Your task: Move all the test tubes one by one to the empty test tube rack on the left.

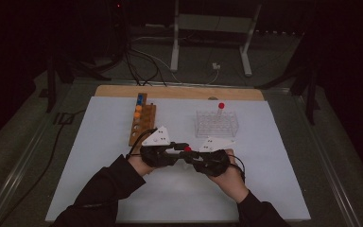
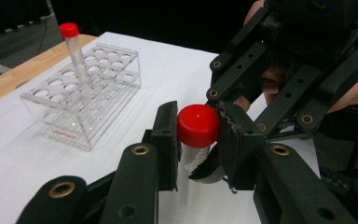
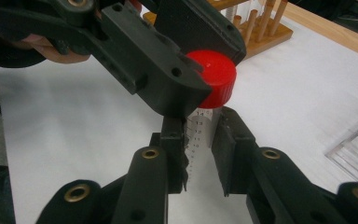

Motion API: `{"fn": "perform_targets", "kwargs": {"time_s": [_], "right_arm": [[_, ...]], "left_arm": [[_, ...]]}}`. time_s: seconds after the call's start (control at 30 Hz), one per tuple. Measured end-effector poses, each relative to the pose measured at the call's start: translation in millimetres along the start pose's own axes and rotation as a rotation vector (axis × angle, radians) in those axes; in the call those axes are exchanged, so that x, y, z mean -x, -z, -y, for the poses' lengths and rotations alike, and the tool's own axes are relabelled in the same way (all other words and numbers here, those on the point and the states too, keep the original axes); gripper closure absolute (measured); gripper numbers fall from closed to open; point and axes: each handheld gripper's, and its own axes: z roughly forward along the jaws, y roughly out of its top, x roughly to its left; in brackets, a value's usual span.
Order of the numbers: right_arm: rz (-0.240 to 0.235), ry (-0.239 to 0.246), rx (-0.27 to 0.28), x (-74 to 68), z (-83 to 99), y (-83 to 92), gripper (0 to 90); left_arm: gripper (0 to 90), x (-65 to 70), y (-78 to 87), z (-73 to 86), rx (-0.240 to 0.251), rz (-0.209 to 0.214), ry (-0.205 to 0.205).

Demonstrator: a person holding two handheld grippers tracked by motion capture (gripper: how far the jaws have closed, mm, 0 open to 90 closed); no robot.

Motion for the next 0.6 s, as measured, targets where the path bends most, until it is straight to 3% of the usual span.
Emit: {"fn": "perform_targets", "kwargs": {"time_s": [0.1, 0.27, 0.6], "right_arm": [[-0.013, -0.007, 0.008, 1.1, -0.3, 0.4, 72.3], [0.001, -0.016, 0.034, 4.0, -0.5, 4.9, 61.7], [0.076, -0.066, 0.107, 12.8, -3.8, 17.5, 26.6]], "left_arm": [[71.1, -1.0, 1.9, -1.1, 0.008, 0.008, 0.003], [71.5, -8.1, 13.8, -7.7, 0.031, -0.03, 0.011], [71.6, -27.7, 48.8, -21.1, 0.075, -0.13, 0.024]]}}
